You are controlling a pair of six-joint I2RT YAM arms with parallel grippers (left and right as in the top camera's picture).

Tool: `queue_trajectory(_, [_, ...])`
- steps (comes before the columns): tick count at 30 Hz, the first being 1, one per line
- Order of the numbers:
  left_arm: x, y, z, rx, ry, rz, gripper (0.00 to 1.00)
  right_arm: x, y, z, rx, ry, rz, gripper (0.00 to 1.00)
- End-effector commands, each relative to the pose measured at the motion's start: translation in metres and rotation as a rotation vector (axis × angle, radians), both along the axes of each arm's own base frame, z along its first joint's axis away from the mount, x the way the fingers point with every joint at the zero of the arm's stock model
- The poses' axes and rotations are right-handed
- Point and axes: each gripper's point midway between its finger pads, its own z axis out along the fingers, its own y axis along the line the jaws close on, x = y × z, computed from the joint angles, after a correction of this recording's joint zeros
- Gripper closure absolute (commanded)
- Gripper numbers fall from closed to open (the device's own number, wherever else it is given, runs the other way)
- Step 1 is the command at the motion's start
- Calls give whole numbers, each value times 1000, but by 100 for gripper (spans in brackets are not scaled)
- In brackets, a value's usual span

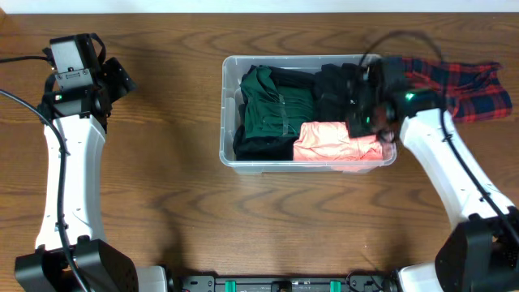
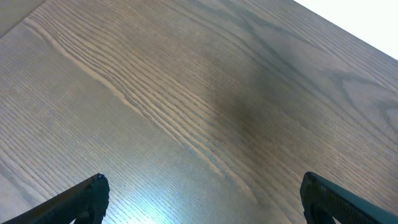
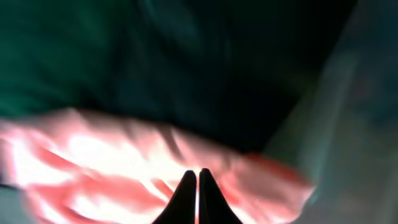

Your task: Pack container

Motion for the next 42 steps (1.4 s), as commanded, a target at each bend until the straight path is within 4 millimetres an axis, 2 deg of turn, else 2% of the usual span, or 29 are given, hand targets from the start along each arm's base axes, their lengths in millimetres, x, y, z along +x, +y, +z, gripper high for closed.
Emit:
queue_trajectory(1, [-2, 3, 3, 11, -3, 10, 2, 18, 27, 33, 93, -93, 62, 99])
queue_trajectory(9, [-2, 3, 3, 11, -3, 10, 2, 50, 86, 65, 234, -302, 198, 99])
queue_trajectory(12, [-2, 3, 3, 10, -3, 11, 2, 55, 115, 67, 254, -350, 256, 99])
queue_trajectory(15, [-2, 3, 3, 11, -3, 10, 2, 55, 141, 60, 269, -364, 307, 99])
queue_trajectory(19, [-2, 3, 3, 11, -3, 10, 2, 53, 167, 32, 267, -320, 353, 99])
queue_trajectory(22, [-2, 3, 3, 11, -3, 10, 2, 46, 180, 0, 256, -246, 378, 99])
queue_trajectory(26, [-2, 3, 3, 10, -3, 11, 2, 22, 202, -56, 240, -91, 432, 99])
queue_trajectory(29, [-2, 3, 3, 11, -3, 10, 2, 3, 205, -92, 201, 16, 448, 99])
queue_trajectory(31, [-2, 3, 3, 11, -3, 10, 2, -6, 202, -107, 181, 71, 448, 99])
queue_trajectory(34, [-2, 3, 3, 10, -3, 10, 2, -5, 194, -108, 158, 80, 431, 99])
queue_trajectory(36, [-2, 3, 3, 11, -3, 10, 2, 0, 192, -99, 162, 56, 425, 99])
queue_trajectory(40, [-2, 3, 3, 10, -3, 11, 2, 15, 190, -65, 189, -22, 413, 99])
queue_trajectory(42, [-2, 3, 3, 10, -3, 11, 2, 25, 191, -40, 210, -84, 409, 99])
